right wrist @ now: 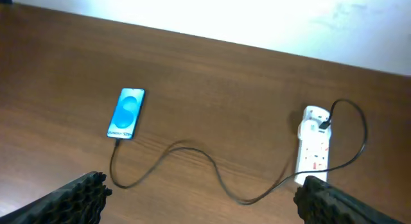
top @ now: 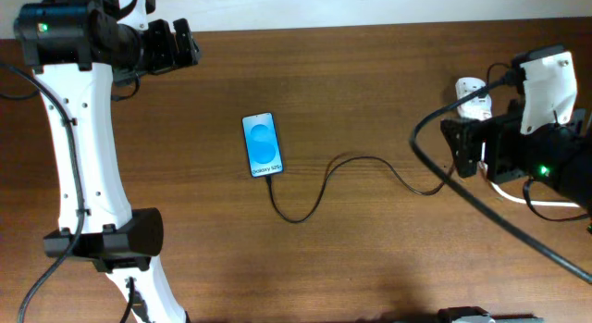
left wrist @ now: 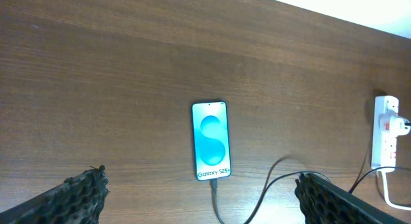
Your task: Plug charger to phone and switch on socket
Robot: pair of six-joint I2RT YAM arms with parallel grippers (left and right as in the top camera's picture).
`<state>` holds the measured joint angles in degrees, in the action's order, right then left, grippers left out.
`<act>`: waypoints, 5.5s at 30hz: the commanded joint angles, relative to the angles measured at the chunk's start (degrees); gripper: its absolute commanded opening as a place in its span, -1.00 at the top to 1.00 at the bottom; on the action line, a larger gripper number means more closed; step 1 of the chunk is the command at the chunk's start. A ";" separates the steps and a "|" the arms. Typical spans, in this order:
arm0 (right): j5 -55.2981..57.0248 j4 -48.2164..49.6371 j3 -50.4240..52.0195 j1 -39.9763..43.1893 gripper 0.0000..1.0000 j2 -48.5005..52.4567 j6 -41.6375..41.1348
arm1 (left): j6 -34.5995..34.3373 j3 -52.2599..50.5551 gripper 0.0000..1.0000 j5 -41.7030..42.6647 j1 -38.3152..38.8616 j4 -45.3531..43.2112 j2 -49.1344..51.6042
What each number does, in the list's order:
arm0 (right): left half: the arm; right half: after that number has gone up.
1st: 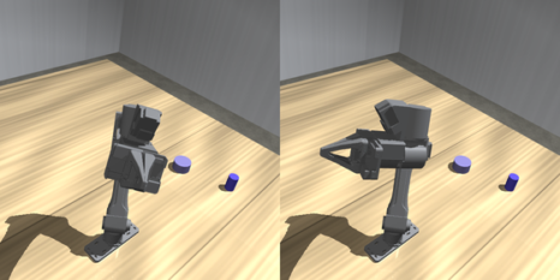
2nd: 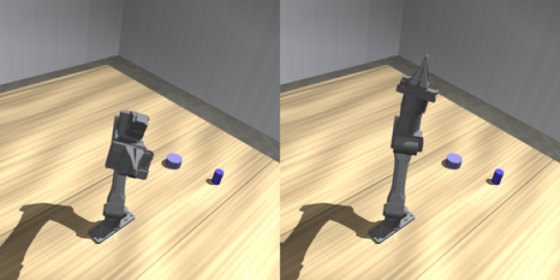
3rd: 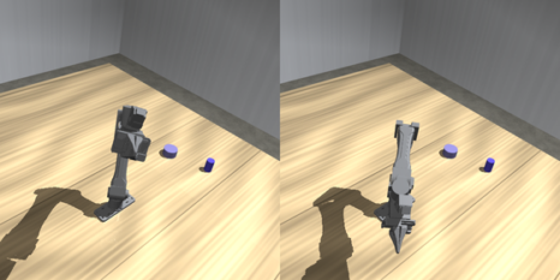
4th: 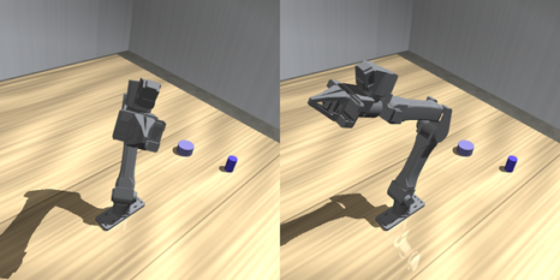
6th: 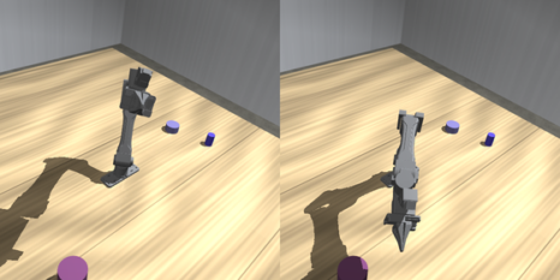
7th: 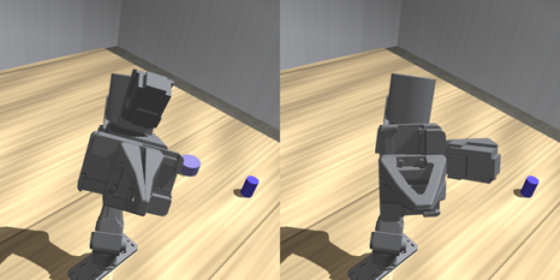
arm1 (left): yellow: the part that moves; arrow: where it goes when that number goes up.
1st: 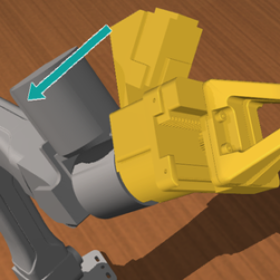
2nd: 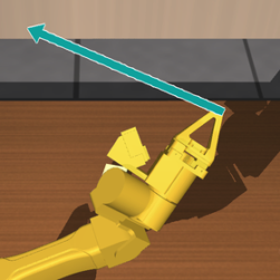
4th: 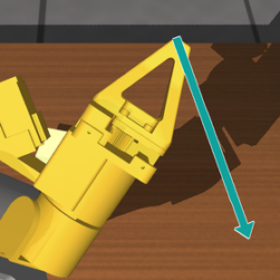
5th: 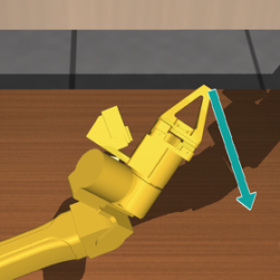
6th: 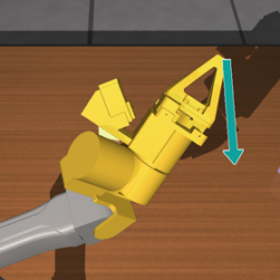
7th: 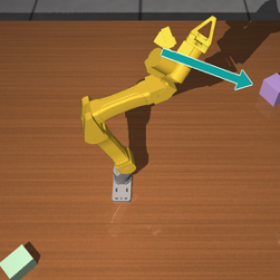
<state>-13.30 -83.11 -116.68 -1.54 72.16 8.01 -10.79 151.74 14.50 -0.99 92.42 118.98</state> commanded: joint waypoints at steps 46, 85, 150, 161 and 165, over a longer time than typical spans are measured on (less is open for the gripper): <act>-2.56 79.93 116.37 -0.33 -0.97 -71.95 11.02 | -0.50 0.28 -0.99 -0.42 0.09 0.07 -0.07; -2.56 79.93 116.37 -0.33 -0.97 -71.95 11.04 | 33.79 -141.24 -0.99 -7.52 2.86 -96.80 -101.33; -2.56 79.93 116.37 -0.33 -0.97 -71.84 11.02 | 40.63 -151.25 -0.99 -8.13 2.82 -88.35 -118.68; -2.56 79.93 116.37 -0.33 -0.97 -71.84 11.04 | 40.63 -151.25 -0.99 -8.13 2.82 -88.35 -118.68; -2.56 79.93 116.37 -0.33 -0.97 -71.84 11.04 | 40.63 -151.25 -0.99 -8.13 2.82 -88.35 -118.68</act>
<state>-15.31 -2.98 -0.73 -1.54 0.69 19.68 29.17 0.67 6.81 1.61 3.70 0.89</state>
